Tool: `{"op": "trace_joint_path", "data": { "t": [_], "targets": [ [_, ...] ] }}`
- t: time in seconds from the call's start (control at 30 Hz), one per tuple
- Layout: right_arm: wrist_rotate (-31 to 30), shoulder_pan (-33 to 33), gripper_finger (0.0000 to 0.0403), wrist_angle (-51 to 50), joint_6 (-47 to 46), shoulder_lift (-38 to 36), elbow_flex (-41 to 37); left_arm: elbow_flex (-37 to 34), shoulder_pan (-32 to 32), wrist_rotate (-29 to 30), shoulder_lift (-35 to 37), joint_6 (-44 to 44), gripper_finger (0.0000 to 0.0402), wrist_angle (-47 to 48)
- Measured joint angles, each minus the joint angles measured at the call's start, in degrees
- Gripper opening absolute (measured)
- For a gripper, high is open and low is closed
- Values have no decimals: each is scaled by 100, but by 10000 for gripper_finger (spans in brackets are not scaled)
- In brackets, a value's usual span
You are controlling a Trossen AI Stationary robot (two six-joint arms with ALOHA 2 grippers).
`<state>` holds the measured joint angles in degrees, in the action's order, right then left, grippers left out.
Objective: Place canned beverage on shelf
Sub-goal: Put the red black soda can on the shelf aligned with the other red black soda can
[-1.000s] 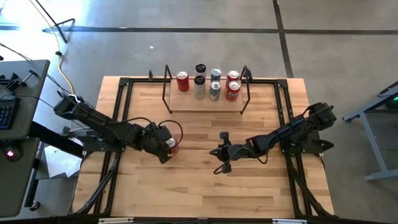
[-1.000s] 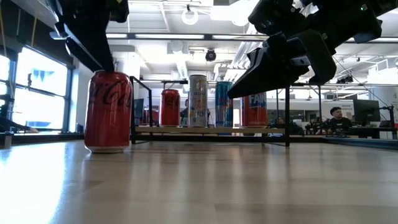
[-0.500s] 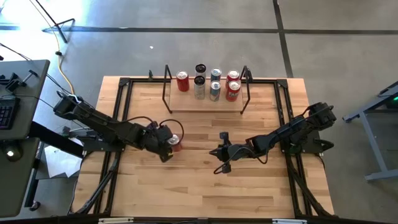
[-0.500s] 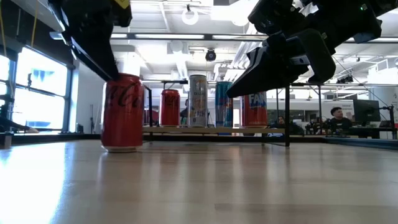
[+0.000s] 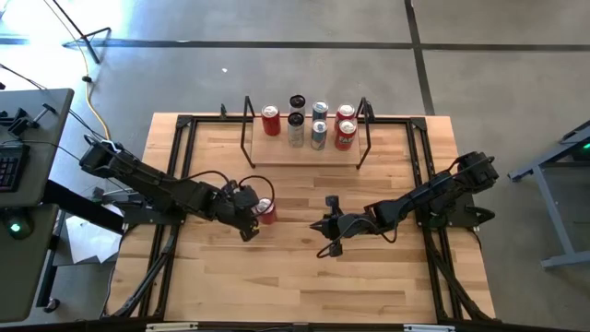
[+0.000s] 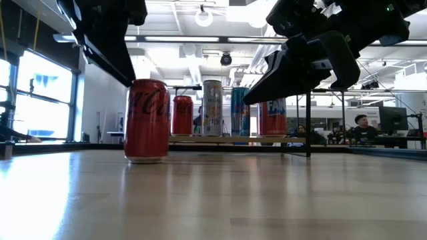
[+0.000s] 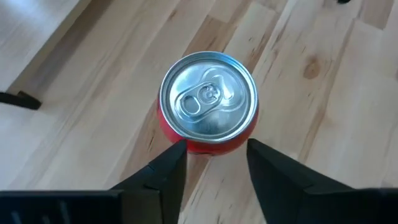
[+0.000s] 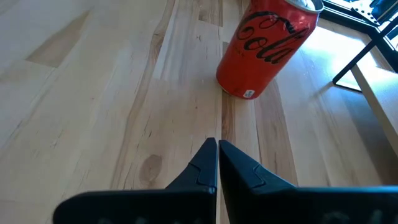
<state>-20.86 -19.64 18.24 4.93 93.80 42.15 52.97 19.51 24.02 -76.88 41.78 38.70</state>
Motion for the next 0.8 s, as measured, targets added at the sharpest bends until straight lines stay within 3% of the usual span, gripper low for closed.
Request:
{"op": "trace_joint_path", "data": {
  "t": [0.33,0.8],
  "targets": [
    [0,13,0,0,0,0,0,0,-201,168,0,-96,259,-149],
    [2,15,0,0,0,0,0,20,-457,-53,-224,-639,267,-722]
  ]
}}
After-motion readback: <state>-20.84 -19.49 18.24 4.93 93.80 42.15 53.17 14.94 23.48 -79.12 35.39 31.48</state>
